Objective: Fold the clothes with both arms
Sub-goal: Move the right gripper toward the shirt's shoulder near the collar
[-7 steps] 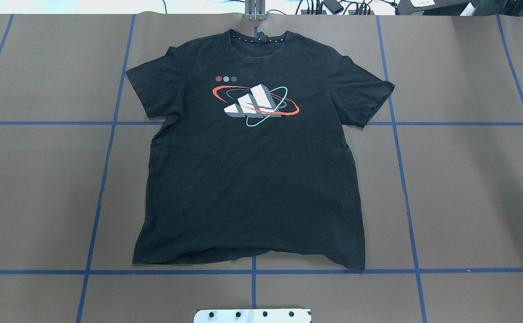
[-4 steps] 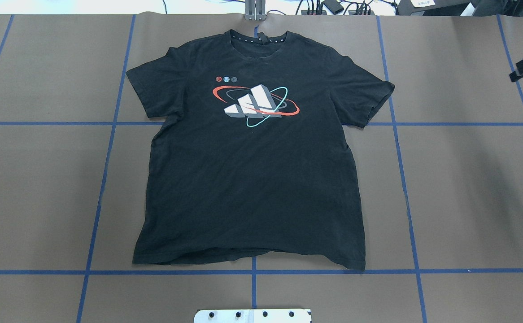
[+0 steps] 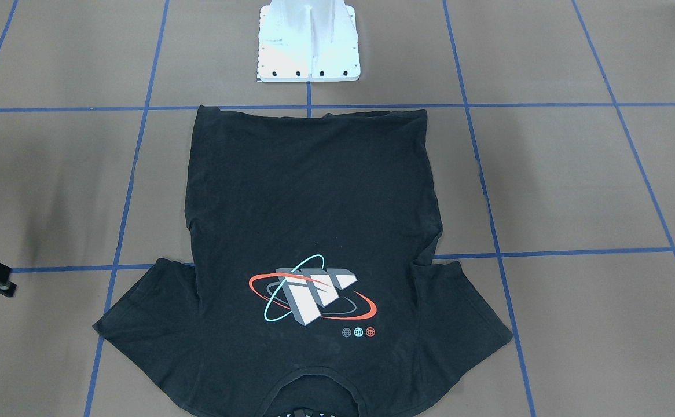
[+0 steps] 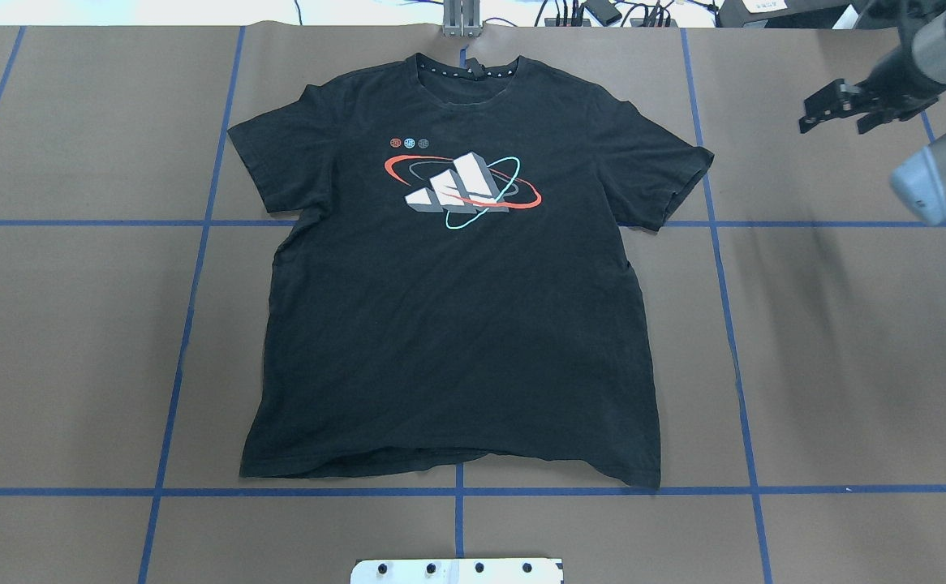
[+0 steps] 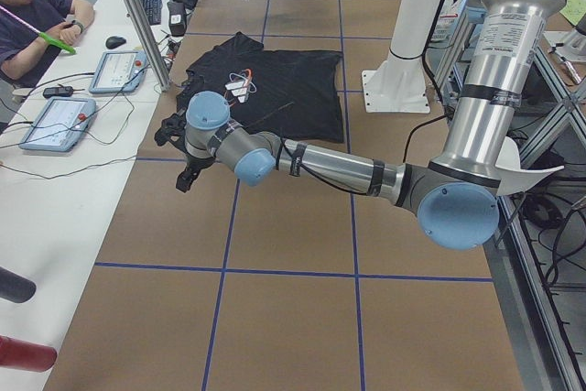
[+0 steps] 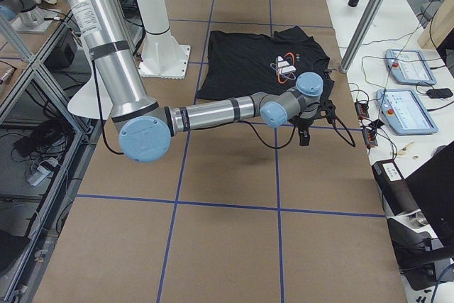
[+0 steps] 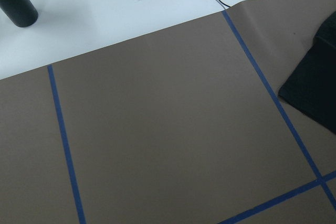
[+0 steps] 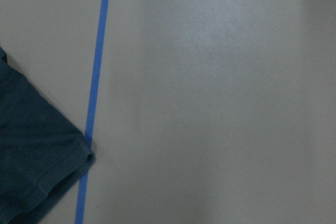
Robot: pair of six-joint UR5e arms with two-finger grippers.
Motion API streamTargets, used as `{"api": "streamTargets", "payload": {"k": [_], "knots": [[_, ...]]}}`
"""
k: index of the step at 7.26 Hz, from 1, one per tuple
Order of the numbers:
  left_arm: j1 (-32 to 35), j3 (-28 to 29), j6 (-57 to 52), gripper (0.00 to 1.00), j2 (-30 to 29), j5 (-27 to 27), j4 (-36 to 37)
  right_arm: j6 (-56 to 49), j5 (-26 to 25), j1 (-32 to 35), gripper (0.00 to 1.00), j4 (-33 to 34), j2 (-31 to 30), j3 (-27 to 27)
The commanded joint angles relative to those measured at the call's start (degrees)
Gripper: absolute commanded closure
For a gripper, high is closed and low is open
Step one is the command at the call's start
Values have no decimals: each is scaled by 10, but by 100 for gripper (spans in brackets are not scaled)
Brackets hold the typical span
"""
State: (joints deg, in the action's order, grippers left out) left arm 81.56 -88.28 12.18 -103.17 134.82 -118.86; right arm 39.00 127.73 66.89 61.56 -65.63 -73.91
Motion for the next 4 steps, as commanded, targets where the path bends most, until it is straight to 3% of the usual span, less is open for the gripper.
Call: {"api": "streamTargets", "payload": {"k": [1,4], "knots": [[-5,7,3,0,-5,0,-1,58,-32,-46,1,-67,73,89],[-7,7,5,0,-5,0,-1,84,-56,-81,2,-156,93,154]]}}
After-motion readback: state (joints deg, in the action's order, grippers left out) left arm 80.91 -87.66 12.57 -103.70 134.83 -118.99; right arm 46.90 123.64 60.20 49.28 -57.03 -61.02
